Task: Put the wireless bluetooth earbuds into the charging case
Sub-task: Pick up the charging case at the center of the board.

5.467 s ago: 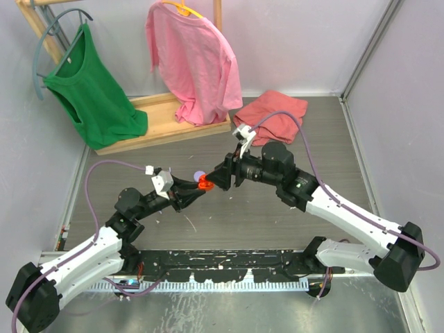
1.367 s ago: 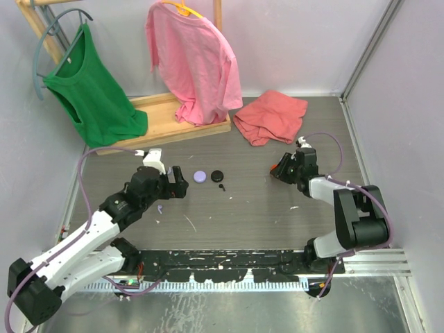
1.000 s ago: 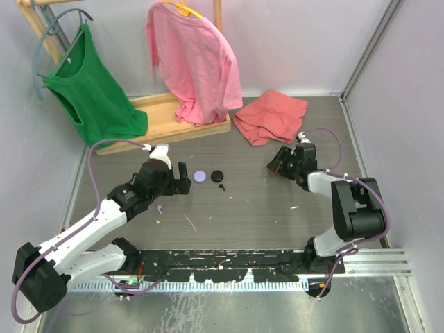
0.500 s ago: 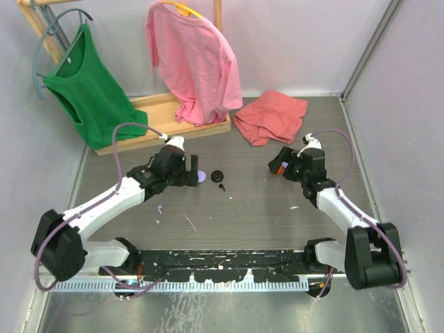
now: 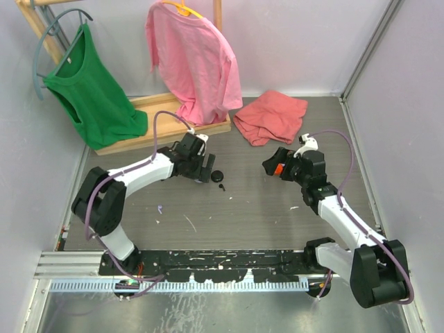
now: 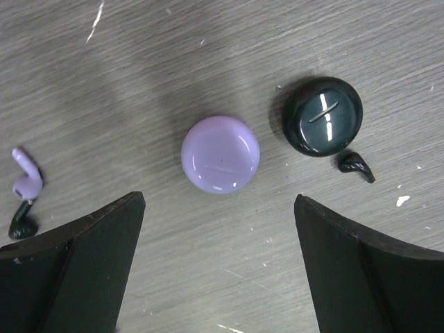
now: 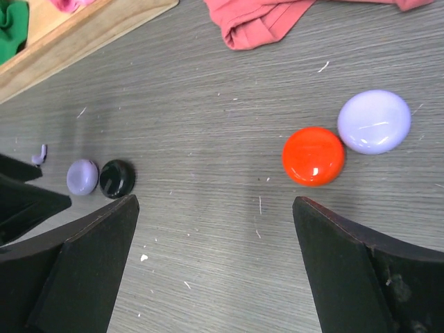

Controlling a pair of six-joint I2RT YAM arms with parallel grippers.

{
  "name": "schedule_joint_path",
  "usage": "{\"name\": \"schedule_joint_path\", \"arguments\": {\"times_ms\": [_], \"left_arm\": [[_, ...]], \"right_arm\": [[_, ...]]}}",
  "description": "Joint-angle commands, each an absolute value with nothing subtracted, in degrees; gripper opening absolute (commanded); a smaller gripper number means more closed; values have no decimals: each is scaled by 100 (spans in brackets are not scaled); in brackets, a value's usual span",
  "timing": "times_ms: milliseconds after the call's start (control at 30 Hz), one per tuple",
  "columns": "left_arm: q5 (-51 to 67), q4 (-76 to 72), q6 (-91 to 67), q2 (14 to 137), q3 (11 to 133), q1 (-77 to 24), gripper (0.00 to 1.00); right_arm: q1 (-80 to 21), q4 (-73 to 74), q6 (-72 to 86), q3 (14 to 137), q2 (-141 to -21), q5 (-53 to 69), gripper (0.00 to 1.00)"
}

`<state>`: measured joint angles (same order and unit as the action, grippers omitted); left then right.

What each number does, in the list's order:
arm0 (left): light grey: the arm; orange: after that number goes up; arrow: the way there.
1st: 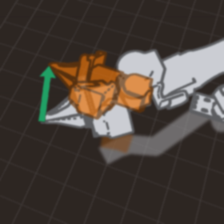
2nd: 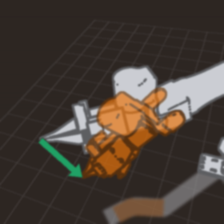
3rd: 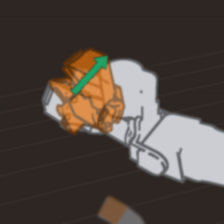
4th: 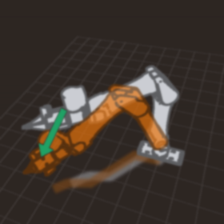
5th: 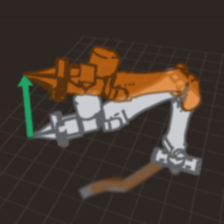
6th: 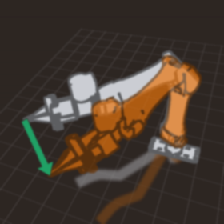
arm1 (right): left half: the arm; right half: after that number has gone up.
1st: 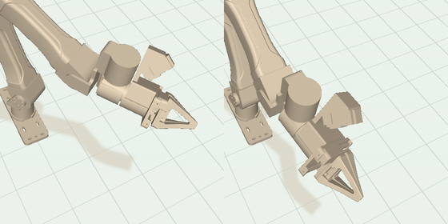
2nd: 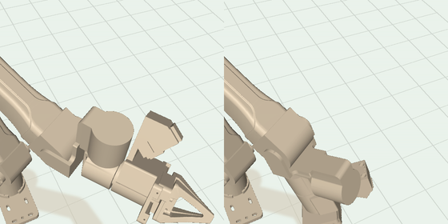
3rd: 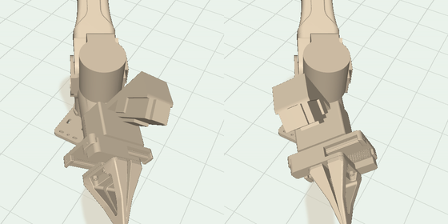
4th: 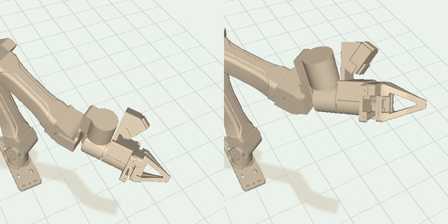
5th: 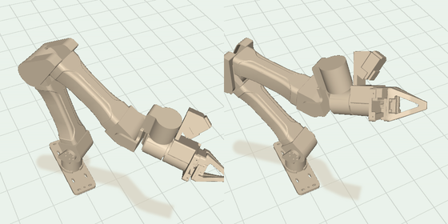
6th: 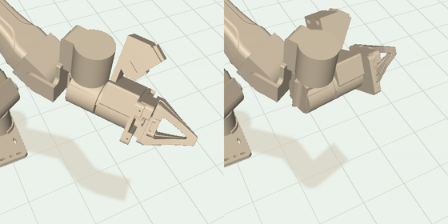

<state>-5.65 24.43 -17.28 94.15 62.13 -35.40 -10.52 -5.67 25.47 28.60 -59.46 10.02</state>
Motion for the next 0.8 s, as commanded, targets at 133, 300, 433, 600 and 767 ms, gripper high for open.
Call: {"name": "schedule_joint_path", "arguments": {"times_ms": [133,300,433,600,767], "left_arm": [[12,2241,-670,10036,6696,-3438,80],[164,2221,-361,10263,6829,-3432,69],[215,2209,-228,10411,6887,-3428,62],[486,2264,-122,10452,6831,-3428,44],[800,2010,-39,10240,6505,-3435,34]], "right_arm": [[-1214,-808,2273,2955,-5739,1159,99],[-1250,-833,2259,2937,-5738,1140,99],[-1261,-852,2247,2920,-5734,1130,99],[-1264,-798,2193,2945,-5734,1145,99],[-1265,-974,2220,2905,-5780,1521,99]]}}
